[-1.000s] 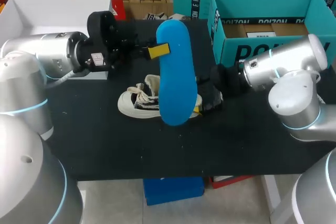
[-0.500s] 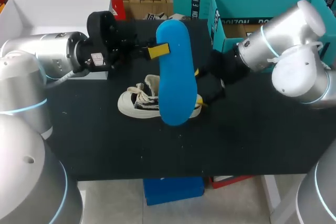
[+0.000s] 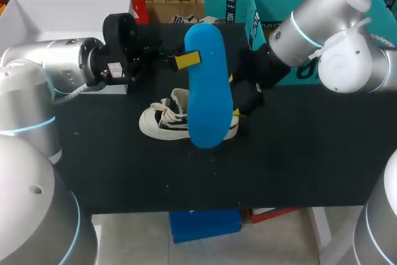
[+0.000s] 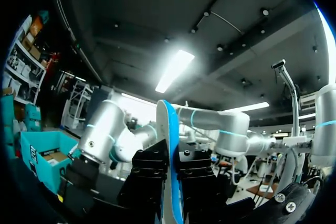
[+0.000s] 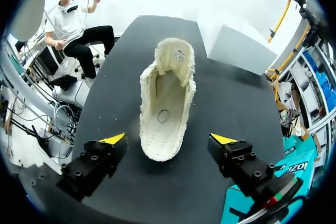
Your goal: Take the shoe out of the shoebox, open the shoe tongue, remove and reinsert the insole, then place the shoe into the shoebox
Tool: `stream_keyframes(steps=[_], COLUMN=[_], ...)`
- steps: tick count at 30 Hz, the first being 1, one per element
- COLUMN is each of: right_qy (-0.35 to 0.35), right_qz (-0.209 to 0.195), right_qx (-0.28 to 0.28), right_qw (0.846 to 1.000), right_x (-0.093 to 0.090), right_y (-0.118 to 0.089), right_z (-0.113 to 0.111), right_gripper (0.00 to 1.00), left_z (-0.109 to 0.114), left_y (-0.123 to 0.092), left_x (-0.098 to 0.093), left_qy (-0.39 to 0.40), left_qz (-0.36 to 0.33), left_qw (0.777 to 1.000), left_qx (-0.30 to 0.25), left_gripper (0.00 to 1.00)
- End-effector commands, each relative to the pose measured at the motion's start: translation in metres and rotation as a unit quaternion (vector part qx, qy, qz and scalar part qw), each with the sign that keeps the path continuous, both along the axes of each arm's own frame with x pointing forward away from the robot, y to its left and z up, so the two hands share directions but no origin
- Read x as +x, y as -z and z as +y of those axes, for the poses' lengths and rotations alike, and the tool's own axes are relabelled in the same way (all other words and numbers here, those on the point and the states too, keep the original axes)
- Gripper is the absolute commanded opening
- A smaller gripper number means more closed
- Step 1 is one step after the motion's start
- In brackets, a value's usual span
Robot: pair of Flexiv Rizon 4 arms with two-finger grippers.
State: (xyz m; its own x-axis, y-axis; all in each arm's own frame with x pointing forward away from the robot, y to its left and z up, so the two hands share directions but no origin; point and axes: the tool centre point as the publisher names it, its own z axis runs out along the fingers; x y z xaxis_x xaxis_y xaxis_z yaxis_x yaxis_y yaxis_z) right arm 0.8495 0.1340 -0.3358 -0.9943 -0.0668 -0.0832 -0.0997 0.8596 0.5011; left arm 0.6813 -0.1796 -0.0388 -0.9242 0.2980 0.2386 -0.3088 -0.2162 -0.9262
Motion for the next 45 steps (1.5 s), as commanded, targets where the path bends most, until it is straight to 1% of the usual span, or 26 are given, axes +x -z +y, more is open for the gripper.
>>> stream_keyframes(steps=[1,12,31,35,45], right_qy=[0.009,0.014,0.01,0.009,0.015], right_qz=[-0.006,-0.014,-0.012,-0.006,0.002], right_qx=[-0.102,-0.152,-0.19,-0.207,-0.22], right_qw=[0.995,0.988,0.982,0.978,0.975], right_x=[0.001,0.0,0.007,0.007,0.007], right_y=[-0.008,-0.018,-0.025,-0.025,-0.025], right_z=[0.002,0.007,0.018,0.021,0.025], right_gripper=[1.0,1.0,1.0,1.0,1.0], left_z=[-0.001,-0.001,-0.001,-0.001,-0.001], left_y=[0.001,0.001,0.001,0.001,0.001], left_x=[-0.001,-0.001,-0.001,-0.001,-0.001], left_qy=[-0.002,-0.002,-0.002,-0.002,-0.002], left_qz=[0.0,0.0,0.0,0.0,0.0], left_qw=[1.0,1.0,1.0,1.0,1.0], left_qx=[0.0,0.0,0.0,0.0,0.0], left_gripper=[0.0,0.0,0.0,0.0,0.0])
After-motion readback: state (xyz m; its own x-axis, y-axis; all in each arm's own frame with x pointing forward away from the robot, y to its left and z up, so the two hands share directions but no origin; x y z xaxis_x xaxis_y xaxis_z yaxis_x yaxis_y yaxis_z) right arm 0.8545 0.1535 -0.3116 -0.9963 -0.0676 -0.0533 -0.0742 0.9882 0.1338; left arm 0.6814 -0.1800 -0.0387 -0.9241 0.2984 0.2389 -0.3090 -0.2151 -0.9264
